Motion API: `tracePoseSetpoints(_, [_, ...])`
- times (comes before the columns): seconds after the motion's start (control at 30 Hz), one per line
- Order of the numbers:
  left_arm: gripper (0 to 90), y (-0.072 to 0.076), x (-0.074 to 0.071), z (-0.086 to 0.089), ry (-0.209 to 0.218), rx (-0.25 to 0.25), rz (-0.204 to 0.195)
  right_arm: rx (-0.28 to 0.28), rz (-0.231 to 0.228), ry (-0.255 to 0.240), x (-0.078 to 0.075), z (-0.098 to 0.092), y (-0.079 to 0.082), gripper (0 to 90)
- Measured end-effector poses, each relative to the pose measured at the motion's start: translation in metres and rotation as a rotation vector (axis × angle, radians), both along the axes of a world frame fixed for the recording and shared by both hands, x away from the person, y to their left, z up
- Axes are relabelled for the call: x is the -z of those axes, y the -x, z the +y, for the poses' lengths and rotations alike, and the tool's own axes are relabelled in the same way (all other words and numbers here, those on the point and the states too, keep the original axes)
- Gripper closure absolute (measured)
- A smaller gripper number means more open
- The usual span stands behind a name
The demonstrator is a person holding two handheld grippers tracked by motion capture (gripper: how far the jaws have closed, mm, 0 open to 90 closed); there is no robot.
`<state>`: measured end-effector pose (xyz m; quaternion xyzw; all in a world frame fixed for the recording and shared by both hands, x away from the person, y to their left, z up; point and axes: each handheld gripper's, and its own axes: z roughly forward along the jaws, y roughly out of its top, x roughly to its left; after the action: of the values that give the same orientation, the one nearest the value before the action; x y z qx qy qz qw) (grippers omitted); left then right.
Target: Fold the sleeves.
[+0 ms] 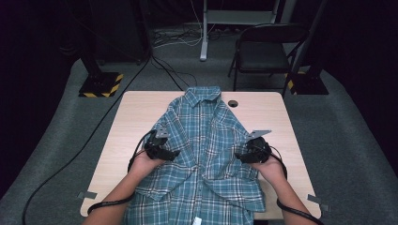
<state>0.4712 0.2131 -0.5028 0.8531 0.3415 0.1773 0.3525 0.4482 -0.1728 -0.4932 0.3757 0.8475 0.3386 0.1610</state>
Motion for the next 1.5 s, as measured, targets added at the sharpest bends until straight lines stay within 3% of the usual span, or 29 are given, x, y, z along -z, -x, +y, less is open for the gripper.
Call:
tracePoseSetpoints(0.07, [13.6,-0.006,0.0,0.002,0.006,-0.006,-0.006,0.001,-0.004,0.002,0.001,0.005,-0.004,32.7])
tracePoseSetpoints(0.27, [13.7,-0.022,0.009,0.009,0.028,-0.027,0.023,0.017,-0.003,-0.017,0.007,0.019,-0.024,29.3])
tracePoseSetpoints(0.43, [13.5,-0.028,0.023,0.007,-0.004,-0.031,0.051,0.006,0.005,-0.005,0.018,0.026,-0.035,29.9])
tracePoseSetpoints(0.53, [13.0,-0.028,0.028,0.006,-0.015,-0.03,0.049,0.019,0.031,-0.009,0.025,0.024,-0.039,31.3])
tracePoseSetpoints(0.73, [12.7,-0.025,0.029,0.007,-0.011,-0.034,0.049,0.014,0.043,0.016,0.03,0.017,-0.038,34.2])
tracePoseSetpoints(0.87, [12.8,-0.022,0.029,0.008,-0.007,-0.036,0.045,0.003,0.024,0.036,0.031,0.011,-0.034,34.7])
tracePoseSetpoints(1.17, [12.9,-0.016,0.029,0.011,-0.017,-0.022,0.055,0.005,0.038,0.029,0.031,-0.005,-0.029,37.8])
tracePoseSetpoints(1.37, [13.8,-0.016,0.027,0.012,-0.03,-0.006,0.067,0.002,0.047,0.039,0.03,-0.005,-0.031,38.1])
tracePoseSetpoints(1.5, [14.1,-0.012,0.029,0.012,-0.017,-0.017,0.053,-0.002,0.047,0.039,0.03,-0.005,-0.033,38.2])
